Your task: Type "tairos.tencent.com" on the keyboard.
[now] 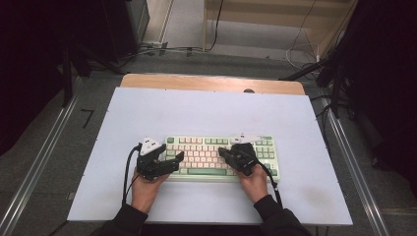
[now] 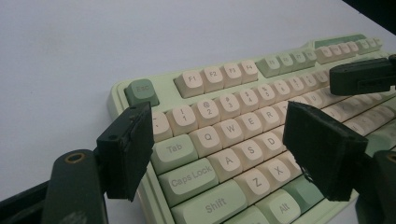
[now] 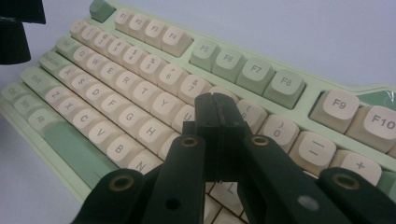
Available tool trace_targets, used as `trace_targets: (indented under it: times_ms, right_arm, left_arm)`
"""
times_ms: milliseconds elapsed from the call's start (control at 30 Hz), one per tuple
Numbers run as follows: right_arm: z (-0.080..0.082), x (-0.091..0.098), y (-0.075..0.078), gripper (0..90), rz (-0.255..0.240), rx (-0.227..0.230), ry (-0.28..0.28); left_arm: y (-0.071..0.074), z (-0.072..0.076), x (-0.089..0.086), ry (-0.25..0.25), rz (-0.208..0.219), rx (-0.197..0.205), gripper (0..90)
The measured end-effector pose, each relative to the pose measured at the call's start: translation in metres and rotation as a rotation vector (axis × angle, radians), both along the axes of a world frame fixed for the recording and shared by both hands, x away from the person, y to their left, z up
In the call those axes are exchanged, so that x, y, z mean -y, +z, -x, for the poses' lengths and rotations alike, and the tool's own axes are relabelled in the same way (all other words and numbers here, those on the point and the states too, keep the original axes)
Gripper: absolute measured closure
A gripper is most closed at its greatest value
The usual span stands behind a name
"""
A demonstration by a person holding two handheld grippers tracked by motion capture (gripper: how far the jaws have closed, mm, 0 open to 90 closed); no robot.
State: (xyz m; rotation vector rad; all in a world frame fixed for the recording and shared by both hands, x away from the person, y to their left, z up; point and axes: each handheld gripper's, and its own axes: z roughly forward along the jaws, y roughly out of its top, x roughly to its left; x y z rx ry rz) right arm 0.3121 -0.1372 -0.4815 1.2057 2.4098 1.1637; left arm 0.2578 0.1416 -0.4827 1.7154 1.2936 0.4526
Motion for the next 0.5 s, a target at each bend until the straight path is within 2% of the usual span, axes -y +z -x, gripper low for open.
trace_targets:
  times_ms: [300,400,500]
  right_arm:
    - [-0.001,-0.004,-0.002,87.4,0.031,0.010,-0.005]
    - [-0.001,-0.005,-0.002,87.2,0.052,-0.009,0.001]
    - [0.004,-0.001,0.007,85.9,-0.003,0.033,-0.007]
  left_arm:
    - [0.000,0.000,0.000,0.001,0.000,0.002,25.3]
    - [0.000,0.000,0.000,-0.006,0.000,0.003,25.2]
    - [0.000,0.000,0.000,-0.021,0.015,0.016,25.2]
